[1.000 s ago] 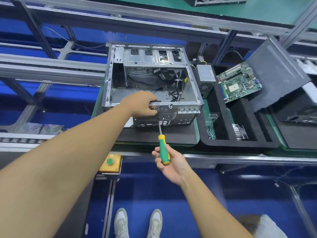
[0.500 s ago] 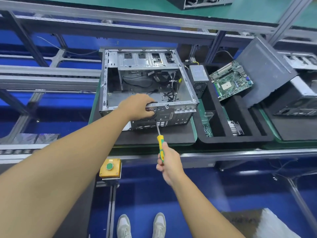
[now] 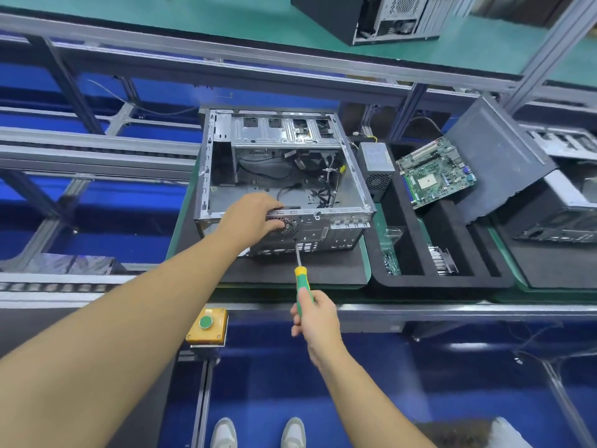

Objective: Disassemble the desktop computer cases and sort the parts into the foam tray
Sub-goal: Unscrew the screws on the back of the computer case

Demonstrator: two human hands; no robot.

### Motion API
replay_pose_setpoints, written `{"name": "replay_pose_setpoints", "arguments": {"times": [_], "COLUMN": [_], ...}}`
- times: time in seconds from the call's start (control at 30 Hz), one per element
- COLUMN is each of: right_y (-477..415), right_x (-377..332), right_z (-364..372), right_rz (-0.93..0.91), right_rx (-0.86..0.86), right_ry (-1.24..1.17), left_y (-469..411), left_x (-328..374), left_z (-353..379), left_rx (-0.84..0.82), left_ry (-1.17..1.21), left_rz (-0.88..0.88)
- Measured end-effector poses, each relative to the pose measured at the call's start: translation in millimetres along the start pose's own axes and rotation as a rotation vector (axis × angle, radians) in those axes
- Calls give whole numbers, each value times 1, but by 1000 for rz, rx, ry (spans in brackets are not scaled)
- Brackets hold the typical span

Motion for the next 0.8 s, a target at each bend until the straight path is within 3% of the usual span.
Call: {"name": "replay_pose_setpoints", "arguments": {"times": [0.07,0.13,0.23,0.3,0.4,0.47,0.53,0.67,0.73,0.8], "right_y": [6,9,5,0,-3,-4,-5,-7,-6,0], "right_x": [-3,-5,-10,-7,1,0,-2,-2,1,-1], "right_z": [-1,-4,-13,-15,-10,-7,-8,-10,-14,-16], "right_rz": [-147,-237,-283,-179,211,361,413,367,191,-59], "right_rx": [147,267,276,131,-124,-274,-343,-244,-60,154], "right_ry": [476,803,898,514,-379,-652,-697,-528,-146,385], "left_y": [1,3,4,4,3,2,2,1,1,1], "left_x": [1,2,4,4,5,4,3,1,0,-1], "left_z": [0,-1,-2,-2,-2,-2,-2,-1,0,1], "left_rx": [-15,-26,-29,-21,-31,-39,-43,-32,-21,-12], "left_ry": [-4,1,14,17,21,32,42,58,65,63], "left_rz": [-23,-42,-64,-77,-97,-106,-112,-113,-114,-113]}}
Point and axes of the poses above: each hand's wrist, its own y-axis away from the middle knuckle, its own z-axis out of the palm, x = y × z, the point moved 3 cm from there along -y, towards the middle knuckle, and after that the axes turned 9 degrees about -x, right-handed, at the moved point
